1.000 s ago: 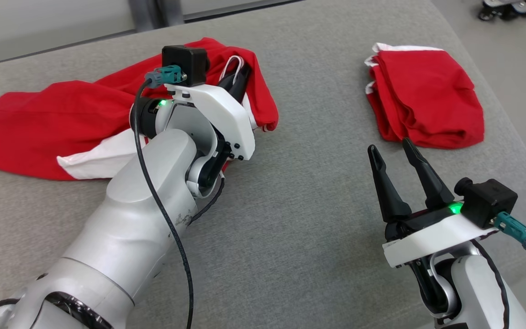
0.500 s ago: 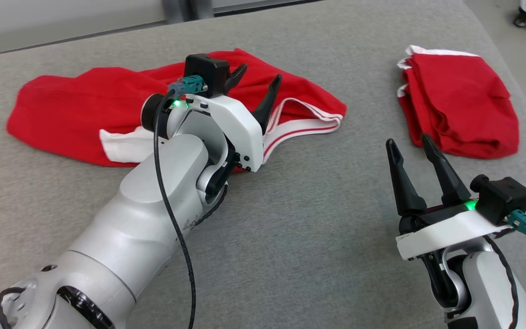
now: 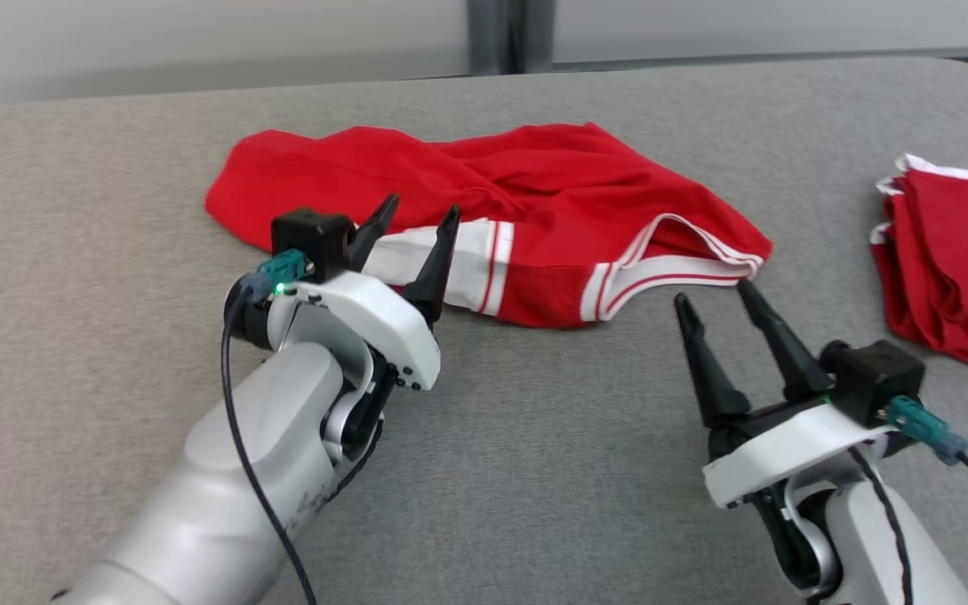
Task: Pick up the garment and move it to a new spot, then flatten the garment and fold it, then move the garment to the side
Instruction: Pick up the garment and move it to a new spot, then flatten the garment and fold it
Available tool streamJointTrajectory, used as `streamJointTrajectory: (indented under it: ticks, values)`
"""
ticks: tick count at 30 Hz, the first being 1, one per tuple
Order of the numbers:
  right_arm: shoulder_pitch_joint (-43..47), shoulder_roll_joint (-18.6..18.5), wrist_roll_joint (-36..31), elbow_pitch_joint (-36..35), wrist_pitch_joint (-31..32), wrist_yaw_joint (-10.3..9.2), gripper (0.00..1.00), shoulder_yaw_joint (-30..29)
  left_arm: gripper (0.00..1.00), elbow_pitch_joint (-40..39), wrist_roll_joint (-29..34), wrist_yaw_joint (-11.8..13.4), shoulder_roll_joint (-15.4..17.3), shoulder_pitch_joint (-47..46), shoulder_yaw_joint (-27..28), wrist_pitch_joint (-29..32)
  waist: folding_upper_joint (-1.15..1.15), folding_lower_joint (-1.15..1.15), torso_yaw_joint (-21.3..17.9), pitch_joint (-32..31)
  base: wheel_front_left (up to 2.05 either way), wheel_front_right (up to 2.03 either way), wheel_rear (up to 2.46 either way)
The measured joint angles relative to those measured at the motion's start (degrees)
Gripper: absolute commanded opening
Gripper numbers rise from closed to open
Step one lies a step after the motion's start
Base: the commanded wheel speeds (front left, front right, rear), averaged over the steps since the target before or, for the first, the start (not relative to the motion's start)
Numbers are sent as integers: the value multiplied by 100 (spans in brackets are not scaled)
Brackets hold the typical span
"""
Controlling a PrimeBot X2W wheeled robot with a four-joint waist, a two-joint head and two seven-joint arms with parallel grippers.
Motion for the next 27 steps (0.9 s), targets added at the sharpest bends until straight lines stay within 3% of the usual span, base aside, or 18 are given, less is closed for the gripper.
streamJointTrajectory:
  ticks: [6,9,14,22,24,26,27]
  values:
    - [-365,-14,-307,313,269,0,100,608,100,-1126,511,378,272,976,675,-8,0,0,439,-145,0,0,0]
    - [-703,-212,-445,666,365,1,100,976,100,-1625,658,504,324,1406,993,-9,0,0,624,-192,0,0,0]
    - [-1348,-541,-725,1449,336,1,100,1382,100,-2187,907,623,348,1946,1312,-9,0,0,943,-215,0,0,0]
    - [-2049,-742,-923,2709,112,1,100,1951,100,-2602,1121,650,359,2333,1597,-9,0,0,1400,-200,0,0,0]
    - [-2192,-764,-962,2967,-13,1,47,2045,100,-2655,1152,649,361,2408,1655,-9,0,0,1472,-200,0,0,0]
    - [-2299,-761,-1027,3208,-91,1,23,2147,100,-2695,1194,649,369,2486,1696,-10,0,0,1508,-208,0,0,0]
    - [-2337,-760,-1033,3299,-145,1,0,2191,100,-2714,1201,649,376,2529,1719,-9,0,0,1513,-219,0,0,0]
